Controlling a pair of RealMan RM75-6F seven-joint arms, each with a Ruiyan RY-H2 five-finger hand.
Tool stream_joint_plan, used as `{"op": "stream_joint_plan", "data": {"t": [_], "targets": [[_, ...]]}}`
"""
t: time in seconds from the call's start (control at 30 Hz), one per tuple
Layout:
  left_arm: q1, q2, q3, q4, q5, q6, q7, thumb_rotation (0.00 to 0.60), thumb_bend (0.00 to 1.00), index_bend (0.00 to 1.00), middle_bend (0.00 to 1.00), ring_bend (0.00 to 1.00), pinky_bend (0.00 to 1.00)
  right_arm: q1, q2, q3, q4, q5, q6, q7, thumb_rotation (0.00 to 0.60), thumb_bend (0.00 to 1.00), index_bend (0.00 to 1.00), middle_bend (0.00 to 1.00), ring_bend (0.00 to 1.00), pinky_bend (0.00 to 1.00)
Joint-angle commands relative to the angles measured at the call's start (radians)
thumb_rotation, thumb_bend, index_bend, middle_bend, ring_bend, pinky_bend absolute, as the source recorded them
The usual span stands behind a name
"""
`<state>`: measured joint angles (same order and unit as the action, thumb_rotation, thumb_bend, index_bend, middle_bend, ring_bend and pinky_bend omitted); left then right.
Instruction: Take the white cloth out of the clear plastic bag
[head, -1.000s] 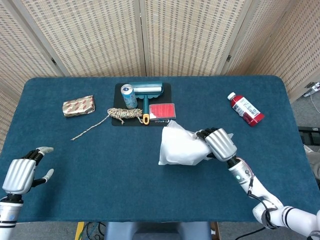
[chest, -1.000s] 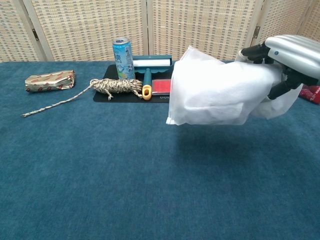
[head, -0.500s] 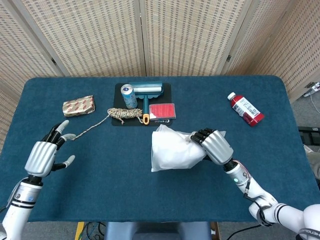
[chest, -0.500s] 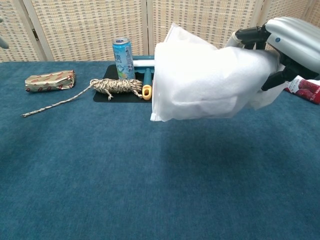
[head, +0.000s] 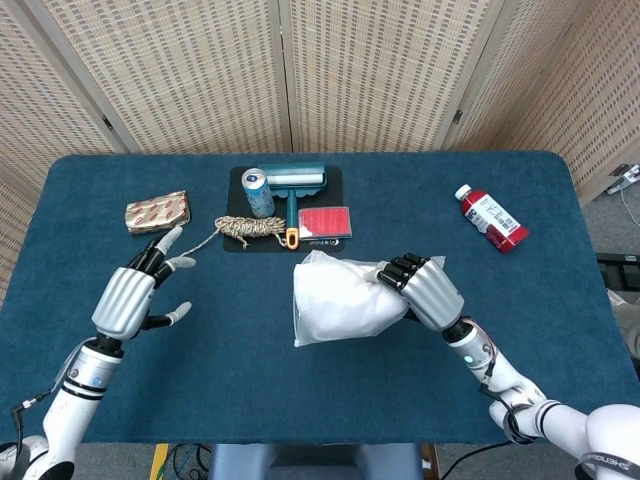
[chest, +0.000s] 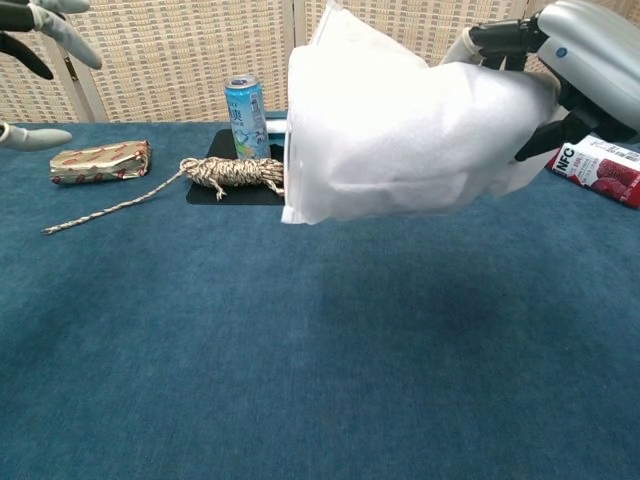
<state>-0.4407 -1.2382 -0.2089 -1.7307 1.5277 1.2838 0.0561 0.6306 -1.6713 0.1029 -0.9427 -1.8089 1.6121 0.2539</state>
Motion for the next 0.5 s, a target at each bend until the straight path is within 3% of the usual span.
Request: {"op": "stream_joint_plan", "data": {"t": [0.03,0.5], "targets": [[-0.008,-0.004,-0.002,-0.010,0.008,0.006,-0.008,0.600,0.24,0.28,0.00,0.01,0.23,0.010,-0.018,0.001,0.024,-0.002,0.011,0.009,0.600,0.68,0.56,0.66,0.56,0.68],[-0.054,-0.001,0.008,-0.063,0.025,-0.019,0.022,0.600,0.18,0.21,0.00,0.00,0.21,0.050,-0.096,0.011,0.139,-0.005,0.081,0.063,0.600,0.68,0.56,0.66,0.56,0.68]]}}
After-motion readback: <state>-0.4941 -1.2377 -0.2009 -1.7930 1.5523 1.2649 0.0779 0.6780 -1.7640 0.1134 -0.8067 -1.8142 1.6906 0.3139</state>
